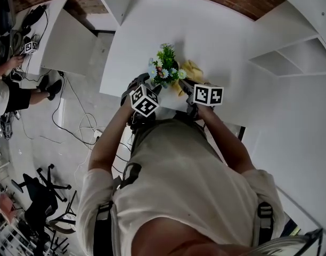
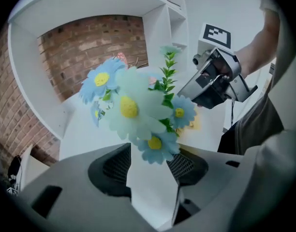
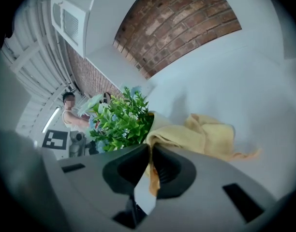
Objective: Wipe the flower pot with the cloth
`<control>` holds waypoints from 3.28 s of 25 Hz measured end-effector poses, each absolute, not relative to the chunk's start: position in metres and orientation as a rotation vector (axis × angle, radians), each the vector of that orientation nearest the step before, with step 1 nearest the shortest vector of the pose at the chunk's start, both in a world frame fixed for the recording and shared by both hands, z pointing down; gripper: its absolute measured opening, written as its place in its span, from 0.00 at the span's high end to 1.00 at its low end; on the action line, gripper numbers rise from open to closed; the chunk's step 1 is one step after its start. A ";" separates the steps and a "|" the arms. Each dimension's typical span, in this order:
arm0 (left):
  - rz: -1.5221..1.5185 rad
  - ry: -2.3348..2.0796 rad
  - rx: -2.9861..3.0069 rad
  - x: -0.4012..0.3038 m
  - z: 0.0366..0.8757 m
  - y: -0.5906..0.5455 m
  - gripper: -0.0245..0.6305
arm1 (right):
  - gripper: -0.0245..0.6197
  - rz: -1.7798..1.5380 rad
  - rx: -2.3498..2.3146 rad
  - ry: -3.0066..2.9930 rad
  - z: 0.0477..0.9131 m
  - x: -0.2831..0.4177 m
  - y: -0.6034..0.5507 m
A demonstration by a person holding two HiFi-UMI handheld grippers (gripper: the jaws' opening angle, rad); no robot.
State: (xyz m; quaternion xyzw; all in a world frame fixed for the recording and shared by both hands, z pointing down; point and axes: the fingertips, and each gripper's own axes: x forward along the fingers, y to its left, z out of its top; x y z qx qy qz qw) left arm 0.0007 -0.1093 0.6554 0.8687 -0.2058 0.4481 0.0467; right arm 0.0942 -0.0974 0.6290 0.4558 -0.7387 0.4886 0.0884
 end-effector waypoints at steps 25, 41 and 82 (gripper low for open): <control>1.217 -0.518 2.546 0.044 0.654 -0.051 0.67 | 0.90 1.557 1.269 -2.182 0.640 0.061 -0.060; 1.421 -0.355 2.864 0.017 0.647 -0.139 0.56 | 0.90 1.466 1.436 -2.171 0.627 0.110 -0.097; 1.083 -0.947 2.574 0.025 0.647 -0.128 0.56 | 0.90 1.484 1.227 -2.177 0.657 0.076 -0.089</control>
